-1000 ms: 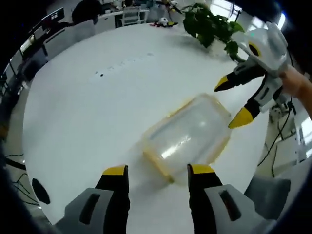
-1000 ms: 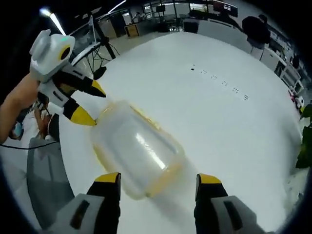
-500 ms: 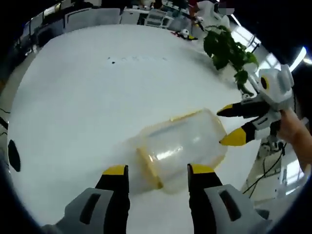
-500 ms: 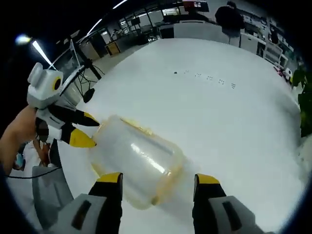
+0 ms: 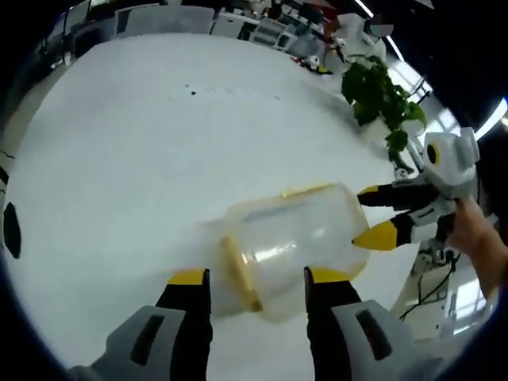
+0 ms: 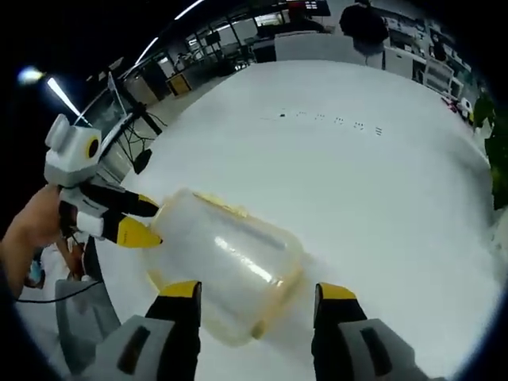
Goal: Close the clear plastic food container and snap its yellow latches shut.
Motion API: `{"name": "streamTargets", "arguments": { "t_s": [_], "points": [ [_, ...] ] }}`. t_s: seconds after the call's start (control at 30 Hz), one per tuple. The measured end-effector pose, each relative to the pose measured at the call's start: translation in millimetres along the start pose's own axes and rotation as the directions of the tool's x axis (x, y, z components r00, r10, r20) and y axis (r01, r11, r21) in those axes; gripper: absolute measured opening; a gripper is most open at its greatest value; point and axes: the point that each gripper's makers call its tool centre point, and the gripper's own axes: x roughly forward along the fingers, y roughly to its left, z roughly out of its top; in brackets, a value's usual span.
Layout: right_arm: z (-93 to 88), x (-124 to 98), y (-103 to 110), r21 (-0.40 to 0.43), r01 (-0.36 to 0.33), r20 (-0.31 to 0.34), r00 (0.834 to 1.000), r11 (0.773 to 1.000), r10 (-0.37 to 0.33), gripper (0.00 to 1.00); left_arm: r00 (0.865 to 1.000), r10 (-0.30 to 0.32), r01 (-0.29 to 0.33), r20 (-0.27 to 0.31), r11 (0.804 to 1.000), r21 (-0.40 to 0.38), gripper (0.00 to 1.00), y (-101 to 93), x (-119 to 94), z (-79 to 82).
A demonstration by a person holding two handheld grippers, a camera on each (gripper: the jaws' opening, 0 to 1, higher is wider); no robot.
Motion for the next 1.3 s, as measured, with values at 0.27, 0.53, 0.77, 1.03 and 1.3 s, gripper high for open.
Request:
{"name": "streamTargets", "arguments": {
  "t_s": [0.27, 0.53, 0.77, 1.03, 1.3],
  "points": [
    [-2.4, 5, 3, 0.044, -0.029, 0.01, 1.0, 0.999, 0.029, 0.53, 1.0, -0.014, 0.014, -0.014, 1.0, -0.013, 0.43, -3.1, 4, -1.3],
    [-1.6, 7, 6, 0.083, -0.056, 0.014, 0.998, 0.995, 0.055, 0.49, 0.999, -0.03, 0.03, -0.01, 0.999, -0.021, 0.39, -7.3, 7, 1.0],
    [-2.5, 8, 8, 0.083, -0.056, 0.014, 0.998, 0.995, 0.055, 0.47, 1.0, -0.028, 0.028, -0.005, 1.0, -0.014, 0.36, -8.8, 9, 0.5],
    [1.0, 8, 8, 0.107, -0.077, 0.025, 0.997, 0.991, 0.075, 0.42, 1.0, 0.0, 0.0, -0.009, 0.999, -0.04, 0.34, -8.7, 13, 2.2],
    [-1.6, 9, 10, 0.097, -0.065, 0.019, 0.998, 0.993, 0.063, 0.44, 1.0, -0.013, 0.013, 0.005, 0.999, -0.037, 0.34, -10.1, 11, 3.2]
  ]
}}
